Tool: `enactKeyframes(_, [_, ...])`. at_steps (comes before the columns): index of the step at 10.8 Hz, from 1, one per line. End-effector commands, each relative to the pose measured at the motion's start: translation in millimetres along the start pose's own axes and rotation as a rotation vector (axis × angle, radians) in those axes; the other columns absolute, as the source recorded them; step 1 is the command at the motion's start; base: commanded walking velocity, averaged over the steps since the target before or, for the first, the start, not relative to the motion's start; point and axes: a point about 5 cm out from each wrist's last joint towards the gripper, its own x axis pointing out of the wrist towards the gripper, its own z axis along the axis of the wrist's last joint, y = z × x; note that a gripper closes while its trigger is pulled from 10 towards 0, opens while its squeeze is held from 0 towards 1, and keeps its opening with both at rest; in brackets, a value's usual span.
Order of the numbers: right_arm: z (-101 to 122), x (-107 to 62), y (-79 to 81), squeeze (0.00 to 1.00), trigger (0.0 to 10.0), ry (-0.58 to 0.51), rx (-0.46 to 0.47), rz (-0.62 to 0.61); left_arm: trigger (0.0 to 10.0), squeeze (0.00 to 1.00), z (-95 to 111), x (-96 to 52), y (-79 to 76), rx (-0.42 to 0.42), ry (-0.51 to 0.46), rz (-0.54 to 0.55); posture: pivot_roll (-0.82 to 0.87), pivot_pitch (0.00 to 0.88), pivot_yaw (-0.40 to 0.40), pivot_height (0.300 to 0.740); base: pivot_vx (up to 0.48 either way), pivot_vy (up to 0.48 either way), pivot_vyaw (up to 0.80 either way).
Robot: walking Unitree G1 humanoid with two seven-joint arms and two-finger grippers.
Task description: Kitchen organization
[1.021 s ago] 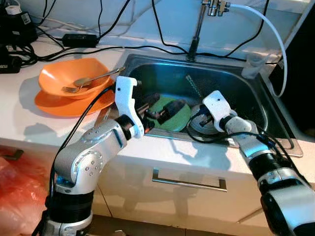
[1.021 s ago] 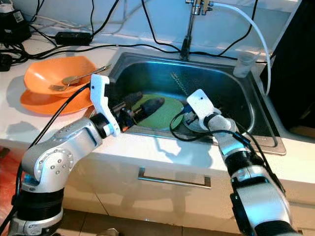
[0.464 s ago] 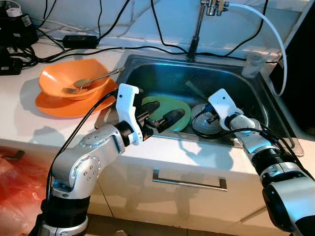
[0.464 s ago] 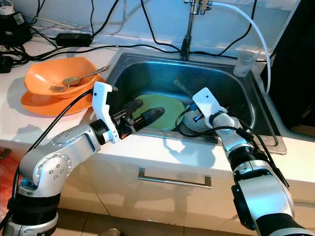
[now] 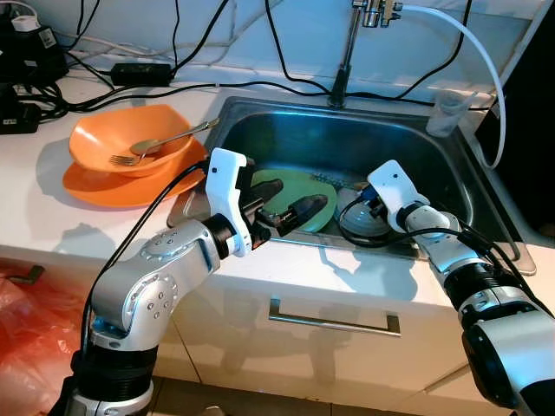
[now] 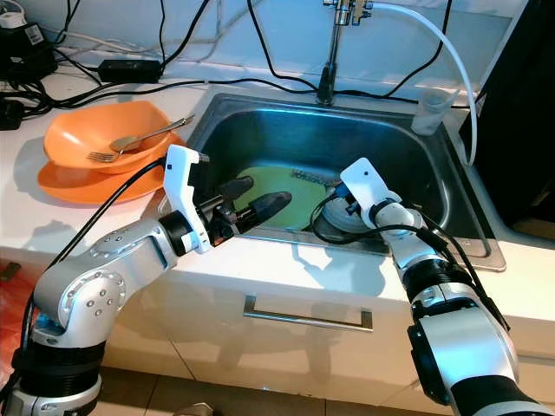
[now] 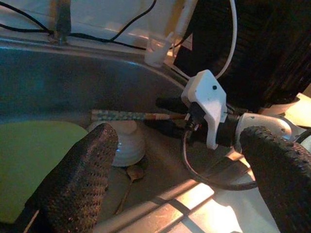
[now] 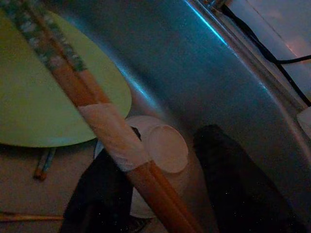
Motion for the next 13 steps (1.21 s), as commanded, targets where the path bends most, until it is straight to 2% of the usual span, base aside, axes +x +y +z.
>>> enactKeyframes(1, [4.0,0.4,-5.7,1.00,10.0,-0.013,0.015,-0.016,10.0,1.00,-0.4,0.3,-1.1,0.018,0.014,-0.019,0.08,0.000,0.000,0.740,0.000,0.000,0.00])
enactKeyframes(3, [4.7,0.3,-9.4,1.00,10.0,-0.014,0.054,-0.025,10.0,1.00,-0.2,0.5,-0.9,0.028,0.018,-0.023,0.08,0.000,0.002,0.740,0.000,0.000,0.00])
enactKeyframes(9, [1.6,-0.8,-11.4,1.00,10.0,0.003,0.020,-0.014,10.0,1.00,-3.4,-0.7,2.5,0.069,0.041,-0.015,0.07,0.000,0.008,0.740,0.000,0.000,0.00])
enactKeyframes(10, [0.8,-1.6,-15.5,1.00,10.0,0.010,0.003,-0.041,10.0,1.00,-4.2,-0.6,2.2,0.077,0.045,-0.018,0.07,0.000,0.009,0.740,0.000,0.000,0.00])
enactKeyframes(12, [-3.4,-4.4,-24.6,1.00,10.0,0.039,-0.113,-0.094,10.0,1.00,-5.3,-1.1,2.8,0.088,0.051,-0.020,0.08,0.000,0.010,0.740,0.000,0.000,0.00])
enactKeyframes(13, [-4.7,-5.1,-24.8,1.00,10.0,0.047,-0.153,-0.072,10.0,1.00,-4.6,-1.1,3.1,0.095,0.051,-0.020,0.08,0.000,0.010,0.740,0.000,0.000,0.00])
